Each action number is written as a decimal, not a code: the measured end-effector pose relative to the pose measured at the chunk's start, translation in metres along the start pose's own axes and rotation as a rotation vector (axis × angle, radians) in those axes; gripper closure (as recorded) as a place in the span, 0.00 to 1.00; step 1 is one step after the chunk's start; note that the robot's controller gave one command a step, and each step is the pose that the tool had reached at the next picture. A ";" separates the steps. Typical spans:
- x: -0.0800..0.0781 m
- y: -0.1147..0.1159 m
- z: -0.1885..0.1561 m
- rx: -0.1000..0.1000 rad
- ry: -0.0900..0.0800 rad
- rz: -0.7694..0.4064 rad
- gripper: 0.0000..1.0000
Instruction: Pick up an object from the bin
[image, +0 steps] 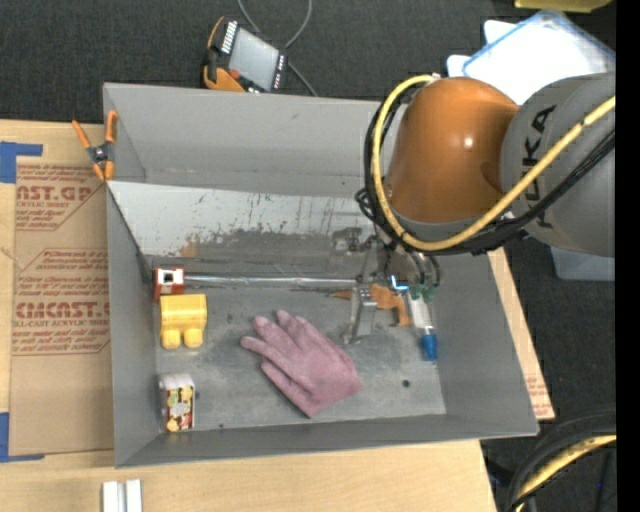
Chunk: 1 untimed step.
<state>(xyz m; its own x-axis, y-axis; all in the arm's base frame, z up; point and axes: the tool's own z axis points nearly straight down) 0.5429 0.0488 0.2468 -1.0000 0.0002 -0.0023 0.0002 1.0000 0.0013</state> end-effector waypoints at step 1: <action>0.000 0.000 0.000 0.000 0.000 0.000 0.00</action>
Offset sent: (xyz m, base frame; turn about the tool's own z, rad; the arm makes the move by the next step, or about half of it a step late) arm -0.0586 0.0242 -0.0678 -0.0126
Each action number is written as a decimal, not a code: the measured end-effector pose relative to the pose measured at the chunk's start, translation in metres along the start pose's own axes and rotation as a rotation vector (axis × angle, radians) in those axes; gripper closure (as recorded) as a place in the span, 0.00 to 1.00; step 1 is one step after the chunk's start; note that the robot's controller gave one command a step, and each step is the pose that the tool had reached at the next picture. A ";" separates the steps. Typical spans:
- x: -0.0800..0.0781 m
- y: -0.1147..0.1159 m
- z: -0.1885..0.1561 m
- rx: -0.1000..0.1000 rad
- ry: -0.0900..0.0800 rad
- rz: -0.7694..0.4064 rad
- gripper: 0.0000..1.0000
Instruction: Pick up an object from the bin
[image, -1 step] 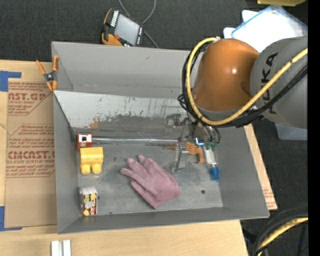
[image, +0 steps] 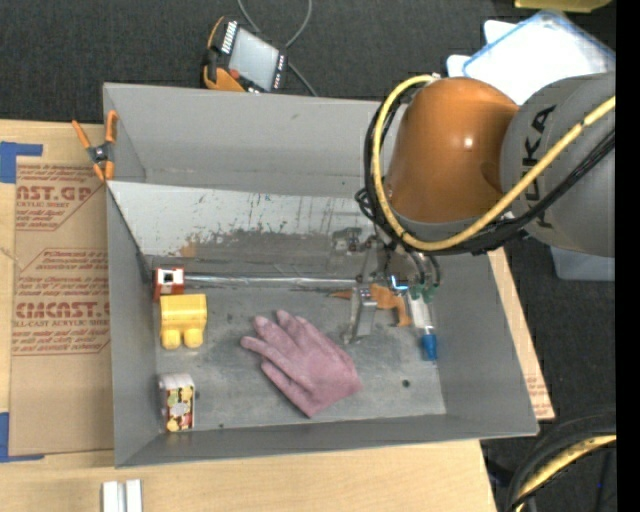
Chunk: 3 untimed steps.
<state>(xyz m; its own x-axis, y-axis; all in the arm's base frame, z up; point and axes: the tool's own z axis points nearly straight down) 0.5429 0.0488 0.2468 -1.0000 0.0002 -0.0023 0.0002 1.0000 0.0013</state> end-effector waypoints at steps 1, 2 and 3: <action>0.063 0.026 0.072 -0.001 0.011 -0.016 0.00; 0.013 0.026 0.075 0.000 -0.018 -0.101 0.00; 0.052 0.025 0.115 -0.002 -0.001 -0.467 0.00</action>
Offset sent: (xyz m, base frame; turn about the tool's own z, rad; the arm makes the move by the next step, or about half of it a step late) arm -0.0140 0.0252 -0.0747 -0.1004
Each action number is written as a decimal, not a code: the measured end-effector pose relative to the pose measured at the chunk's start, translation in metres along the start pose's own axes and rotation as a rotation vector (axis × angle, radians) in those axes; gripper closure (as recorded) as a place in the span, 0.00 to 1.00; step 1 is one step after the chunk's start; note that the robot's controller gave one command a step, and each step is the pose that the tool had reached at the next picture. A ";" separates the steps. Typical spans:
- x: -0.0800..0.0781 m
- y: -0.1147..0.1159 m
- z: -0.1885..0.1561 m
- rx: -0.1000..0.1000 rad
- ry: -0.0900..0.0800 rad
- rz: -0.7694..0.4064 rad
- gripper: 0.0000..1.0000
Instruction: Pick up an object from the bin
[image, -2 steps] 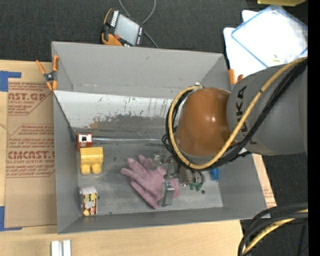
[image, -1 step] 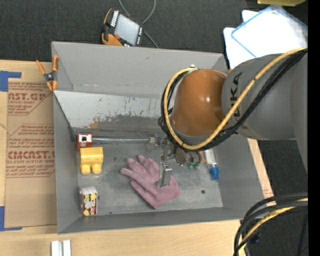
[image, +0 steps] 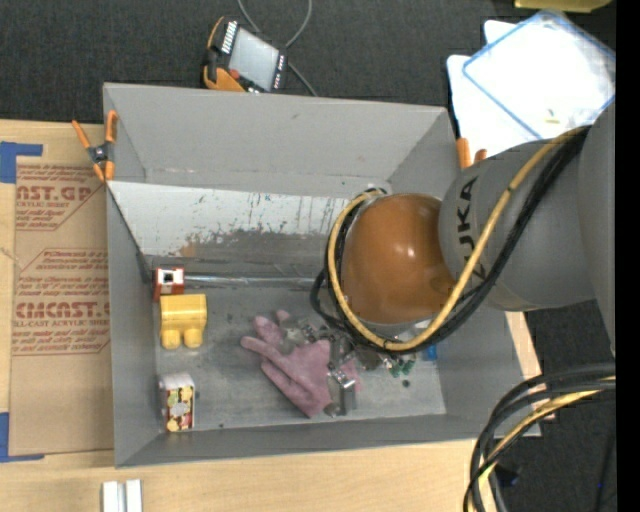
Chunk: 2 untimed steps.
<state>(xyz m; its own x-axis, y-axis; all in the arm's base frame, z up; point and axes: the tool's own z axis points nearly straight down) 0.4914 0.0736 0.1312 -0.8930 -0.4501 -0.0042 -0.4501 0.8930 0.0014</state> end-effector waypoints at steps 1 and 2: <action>-0.012 -0.013 0.024 0.006 -0.018 0.131 1.00; -0.012 -0.013 0.024 0.006 -0.018 0.130 1.00</action>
Offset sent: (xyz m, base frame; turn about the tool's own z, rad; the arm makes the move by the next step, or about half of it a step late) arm 0.0000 0.0000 0.0000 0.0000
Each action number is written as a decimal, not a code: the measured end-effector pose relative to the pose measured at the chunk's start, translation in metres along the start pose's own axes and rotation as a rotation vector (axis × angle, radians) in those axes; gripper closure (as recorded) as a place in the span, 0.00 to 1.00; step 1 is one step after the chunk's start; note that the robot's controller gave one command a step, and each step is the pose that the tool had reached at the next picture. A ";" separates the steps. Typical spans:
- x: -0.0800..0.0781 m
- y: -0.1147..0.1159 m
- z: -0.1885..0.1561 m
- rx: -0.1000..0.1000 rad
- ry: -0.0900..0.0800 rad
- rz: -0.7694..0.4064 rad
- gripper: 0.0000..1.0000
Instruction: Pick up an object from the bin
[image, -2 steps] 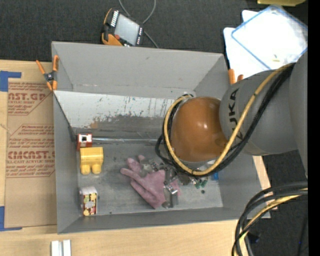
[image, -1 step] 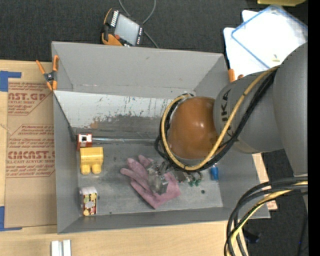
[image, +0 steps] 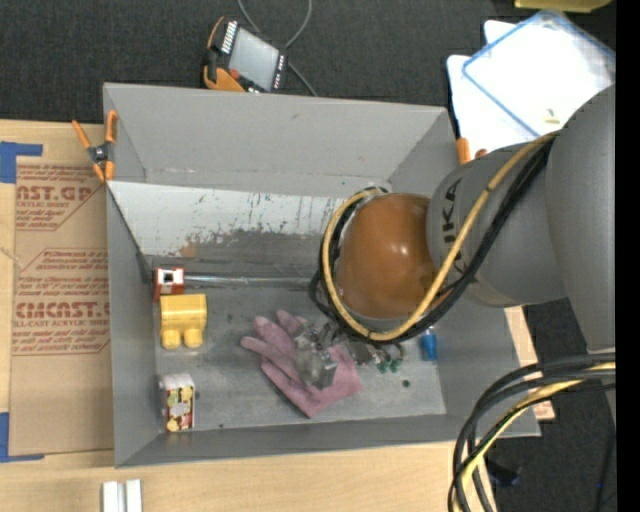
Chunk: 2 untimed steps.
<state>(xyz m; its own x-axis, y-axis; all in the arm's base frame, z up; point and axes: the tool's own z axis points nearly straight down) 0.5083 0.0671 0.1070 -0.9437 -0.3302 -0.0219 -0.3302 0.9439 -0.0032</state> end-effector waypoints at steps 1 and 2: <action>-0.001 0.002 0.002 0.001 0.000 -0.026 1.00; 0.001 0.009 0.024 -0.001 -0.001 -0.251 1.00</action>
Offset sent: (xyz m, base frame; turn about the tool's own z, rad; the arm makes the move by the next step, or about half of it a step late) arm -0.0063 0.0103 -0.0370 -0.1180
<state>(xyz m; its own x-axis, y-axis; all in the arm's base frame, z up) 0.5046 0.0756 0.0828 -0.8320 -0.5543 -0.0218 -0.5543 0.8323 -0.0082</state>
